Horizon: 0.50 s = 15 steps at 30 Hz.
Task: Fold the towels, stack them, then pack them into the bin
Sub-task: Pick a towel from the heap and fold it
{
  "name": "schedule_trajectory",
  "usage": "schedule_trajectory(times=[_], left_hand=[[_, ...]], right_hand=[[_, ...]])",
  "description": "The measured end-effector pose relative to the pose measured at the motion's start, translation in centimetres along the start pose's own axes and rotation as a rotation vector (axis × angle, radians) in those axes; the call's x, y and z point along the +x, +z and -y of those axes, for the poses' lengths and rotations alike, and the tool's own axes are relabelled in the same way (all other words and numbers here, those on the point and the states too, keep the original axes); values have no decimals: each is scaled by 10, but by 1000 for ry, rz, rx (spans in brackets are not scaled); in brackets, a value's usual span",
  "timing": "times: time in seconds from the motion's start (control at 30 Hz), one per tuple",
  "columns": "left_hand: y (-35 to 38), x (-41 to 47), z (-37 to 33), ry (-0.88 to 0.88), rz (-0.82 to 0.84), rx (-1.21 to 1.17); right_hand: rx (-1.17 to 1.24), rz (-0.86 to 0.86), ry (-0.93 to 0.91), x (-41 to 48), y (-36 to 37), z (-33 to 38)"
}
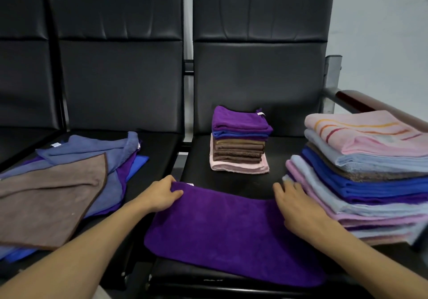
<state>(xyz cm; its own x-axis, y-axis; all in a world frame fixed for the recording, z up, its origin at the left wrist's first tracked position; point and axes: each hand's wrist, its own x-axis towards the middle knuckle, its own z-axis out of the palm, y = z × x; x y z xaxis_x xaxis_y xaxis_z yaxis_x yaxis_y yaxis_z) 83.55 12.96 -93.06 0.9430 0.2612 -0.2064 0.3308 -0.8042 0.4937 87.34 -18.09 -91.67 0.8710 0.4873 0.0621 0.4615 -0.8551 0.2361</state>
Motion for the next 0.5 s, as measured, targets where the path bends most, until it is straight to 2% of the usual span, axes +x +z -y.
schedule_trajectory(times=[0.07,0.13,0.17,0.23,0.3,0.37,0.43,0.5], left_hand=[[-2,-3,2,-18,55,55],[-4,-5,4,-41,90,81],[-4,-6,4,-46,102,72],[-6,-7,2,-39,110,49],[-7,-9,1,-29,93,25],[-9,-11,2,-22,61,-16],[-11,-12,4,-17,34,-89],[-14,-15,5,1,6,-195]], right_hand=[[-89,-75,-65,2,-3,1],[5,-199,-212,3,-2,6],[108,-191,-293,0,-3,9],[305,-41,-370,-5,0,16],[345,231,-401,-9,5,22],[362,392,-428,-7,8,27],[395,462,-427,-7,8,30],[390,443,-420,-6,9,30]])
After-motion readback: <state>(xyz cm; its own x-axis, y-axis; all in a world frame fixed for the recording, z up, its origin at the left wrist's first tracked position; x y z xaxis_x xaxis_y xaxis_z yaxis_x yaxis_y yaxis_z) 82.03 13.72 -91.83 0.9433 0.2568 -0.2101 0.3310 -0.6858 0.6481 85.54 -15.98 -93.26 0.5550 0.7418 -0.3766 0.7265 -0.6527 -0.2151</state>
